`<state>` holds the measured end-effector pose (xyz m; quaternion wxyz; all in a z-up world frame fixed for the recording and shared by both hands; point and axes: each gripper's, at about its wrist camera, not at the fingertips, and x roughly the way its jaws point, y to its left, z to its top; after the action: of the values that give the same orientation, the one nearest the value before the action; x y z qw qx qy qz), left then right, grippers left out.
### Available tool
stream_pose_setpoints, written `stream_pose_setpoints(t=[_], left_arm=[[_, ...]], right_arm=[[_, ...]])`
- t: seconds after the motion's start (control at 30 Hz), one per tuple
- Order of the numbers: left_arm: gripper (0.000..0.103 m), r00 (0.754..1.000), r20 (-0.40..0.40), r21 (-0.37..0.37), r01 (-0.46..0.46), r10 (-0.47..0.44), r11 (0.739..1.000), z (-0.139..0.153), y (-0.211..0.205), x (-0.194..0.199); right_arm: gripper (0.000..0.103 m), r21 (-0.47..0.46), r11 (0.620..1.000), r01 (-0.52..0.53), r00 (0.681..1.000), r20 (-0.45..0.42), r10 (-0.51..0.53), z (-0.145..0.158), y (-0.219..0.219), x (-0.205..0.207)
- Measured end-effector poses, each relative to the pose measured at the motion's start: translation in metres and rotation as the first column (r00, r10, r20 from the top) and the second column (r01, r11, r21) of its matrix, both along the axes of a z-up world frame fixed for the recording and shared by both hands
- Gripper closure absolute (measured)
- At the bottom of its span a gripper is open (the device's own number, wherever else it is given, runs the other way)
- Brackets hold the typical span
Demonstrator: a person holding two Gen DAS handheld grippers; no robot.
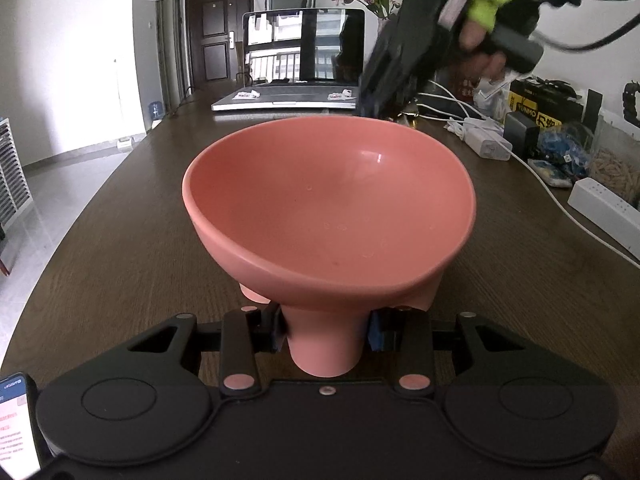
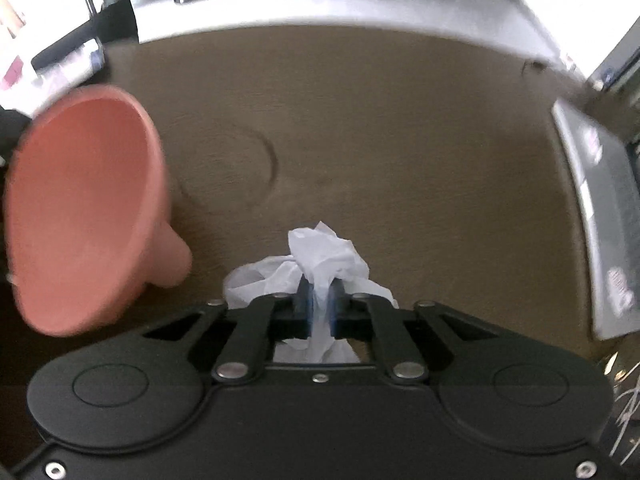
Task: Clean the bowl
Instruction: 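Lift the pink bowl with the left gripper while the right gripper grasps the white tissue, then wipe the inside of the pink bowl with the tissue in the right gripper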
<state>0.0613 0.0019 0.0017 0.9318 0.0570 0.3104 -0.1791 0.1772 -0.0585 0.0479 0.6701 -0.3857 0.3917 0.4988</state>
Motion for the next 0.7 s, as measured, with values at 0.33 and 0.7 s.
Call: stream_pose_setpoints(t=[0.33,0.7], left_arm=[[0.065,1.000,0.002,0.002,0.001,-0.001,1.000,0.000,-0.009,0.004],[0.064,1.000,0.009,0.014,-0.003,0.003,1.000,0.000,-0.010,0.003]], right_arm=[[0.095,0.063,0.954,-0.295,0.954,0.069,0.290,0.065,0.006,-0.105],[0.095,0.043,0.921,-0.387,0.918,0.118,0.379,0.038,0.071,-0.127]])
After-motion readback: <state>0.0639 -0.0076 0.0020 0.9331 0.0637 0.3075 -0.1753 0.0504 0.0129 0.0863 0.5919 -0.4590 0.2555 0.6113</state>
